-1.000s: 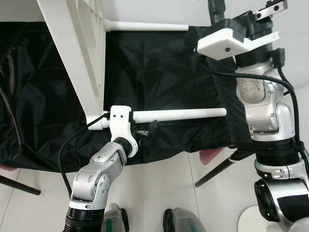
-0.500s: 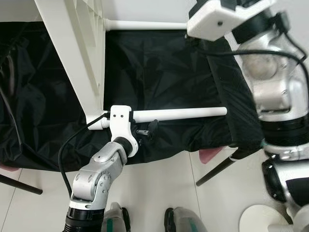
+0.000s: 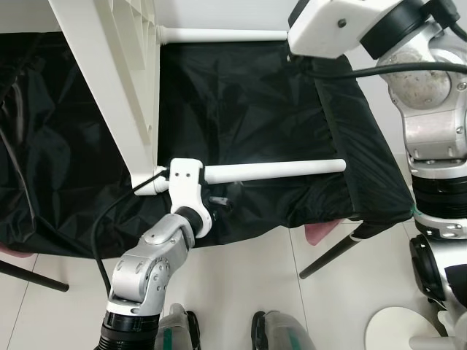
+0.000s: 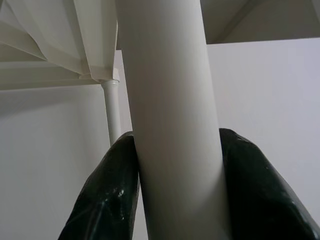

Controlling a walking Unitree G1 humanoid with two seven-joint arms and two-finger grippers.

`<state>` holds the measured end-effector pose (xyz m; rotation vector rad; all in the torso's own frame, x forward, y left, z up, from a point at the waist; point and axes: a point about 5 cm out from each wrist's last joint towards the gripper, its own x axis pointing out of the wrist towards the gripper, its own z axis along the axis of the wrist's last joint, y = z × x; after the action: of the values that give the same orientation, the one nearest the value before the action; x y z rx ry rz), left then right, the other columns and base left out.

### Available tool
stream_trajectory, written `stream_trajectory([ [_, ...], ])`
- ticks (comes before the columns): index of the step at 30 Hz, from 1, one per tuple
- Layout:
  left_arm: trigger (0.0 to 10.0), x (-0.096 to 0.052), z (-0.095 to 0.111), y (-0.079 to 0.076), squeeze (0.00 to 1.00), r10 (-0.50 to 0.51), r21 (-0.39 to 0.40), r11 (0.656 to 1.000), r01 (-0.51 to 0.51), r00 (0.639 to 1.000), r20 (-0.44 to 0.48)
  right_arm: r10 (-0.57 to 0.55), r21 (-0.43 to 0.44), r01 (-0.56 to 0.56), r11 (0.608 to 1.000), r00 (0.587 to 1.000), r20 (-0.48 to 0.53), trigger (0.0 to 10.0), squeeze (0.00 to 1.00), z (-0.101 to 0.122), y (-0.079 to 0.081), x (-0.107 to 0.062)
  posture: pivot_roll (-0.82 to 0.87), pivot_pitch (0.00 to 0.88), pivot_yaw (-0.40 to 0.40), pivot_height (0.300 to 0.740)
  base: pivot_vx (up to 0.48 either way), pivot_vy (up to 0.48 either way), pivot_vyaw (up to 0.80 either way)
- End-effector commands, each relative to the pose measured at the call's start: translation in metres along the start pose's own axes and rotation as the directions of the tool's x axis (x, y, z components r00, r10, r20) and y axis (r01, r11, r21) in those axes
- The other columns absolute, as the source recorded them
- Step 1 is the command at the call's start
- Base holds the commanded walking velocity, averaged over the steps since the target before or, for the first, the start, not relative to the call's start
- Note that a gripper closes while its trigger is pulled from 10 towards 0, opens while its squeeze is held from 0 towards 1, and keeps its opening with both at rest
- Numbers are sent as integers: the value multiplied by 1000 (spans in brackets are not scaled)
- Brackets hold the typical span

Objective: Building children table

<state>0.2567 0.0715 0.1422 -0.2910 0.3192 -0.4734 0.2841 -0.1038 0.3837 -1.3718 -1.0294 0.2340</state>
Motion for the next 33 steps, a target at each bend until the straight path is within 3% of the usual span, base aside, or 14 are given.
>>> stream_trajectory([
  [1, 10000, 3, -5, -4, 0, 11, -45, 999, -13, 999, -45, 12, 62, -14, 998, 1000, 20, 0, 0, 3, 2, -1, -164, 127, 42, 740, 0, 0, 0],
  [2, 10000, 4, -8, 4, 0, 77, -90, 992, -84, 993, -86, 8, 82, -9, 997, 1000, 15, 0, 98, 1, -1, -1, -166, 132, 40, 740, 0, 0, 0],
  [3, 10000, 4, -8, 4, 0, 77, -90, 992, -84, 993, -86, 8, 82, -9, 997, 1000, 15, 0, 98, 1, -1, -1, -166, 132, 40, 740, 0, 0, 0],
  [4, 10000, 5, -9, 11, 0, 134, -125, 981, -147, 985, -109, 5, 100, -6, 995, 1000, 12, 0, 376, 0, -3, -1, -166, 133, 38, 740, 0, 0, 0],
  [5, 10000, 5, -9, 11, 0, 134, -125, 981, -147, 985, -109, 5, 100, -6, 995, 1000, 12, 0, 376, 0, -3, -1, -166, 133, 38, 740, 0, 0, 0],
  [7, 10000, 6, -3, 21, 0, 218, -219, 947, -234, 971, -97, 0, 109, -1, 994, 1000, 13, 0, 682, -1, -5, -2, -166, 136, 34, 740, 0, 0, 0],
  [9, 10000, 6, 2, 24, 0, 248, -230, 938, -260, 966, -79, -5, 110, 2, 994, 1000, 19, 0, 659, -1, -6, -3, -167, 137, 32, 740, 0, 0, 0],
  [10, 10000, 6, 8, 28, 0, 289, -253, 922, -295, 955, -60, -13, 114, 10, 993, 1000, 23, 0, 0, 0, -8, -3, -168, 137, 30, 740, 0, 0, 0],
  [13, 10000, 4, 24, 37, 0, 386, -286, 884, -371, 923, -5, -18, 125, 14, 992, 999, 28, 0, 0, 2, -10, -4, -168, 136, 29, 740, 0, 0, 0],
  [18, 10000, 4, 26, 42, 0, 418, -291, 867, -405, 908, -19, -7, 133, 4, 991, 1000, 23, 0, 0, 2, -10, -4, -167, 137, 28, 740, 0, 0, 0],
  [21, 10000, 0, 28, 58, 0, 519, -353, 788, -505, 852, -60, -5, 147, 4, 989, 1000, 9, 0, 0, -1, -10, -5, -167, 135, 30, 740, 0, 0, 0],
  [29, 10000, -2, 37, 71, 0, 587, -411, 718, -561, 806, -75, -34, 157, 34, 987, 999, -7, 0, 0, -4, -15, -4, -164, 130, 34, 740, 0, 0, 0],
  [30, 10000, -3, 37, 80, 0, 635, -457, 650, -607, 765, -112, -40, 165, 40, 985, 999, -3, 0, 0, -4, -17, -3, -165, 130, 35, 740, 0, 0, 0],
  [33, 10000, -3, 39, 84, 0, 674, -483, 598, -639, 728, -128, -45, 176, 44, 983, 999, 1, 0, 0, -4, -18, -2, -165, 130, 35, 740, 0, 0, 0],
])
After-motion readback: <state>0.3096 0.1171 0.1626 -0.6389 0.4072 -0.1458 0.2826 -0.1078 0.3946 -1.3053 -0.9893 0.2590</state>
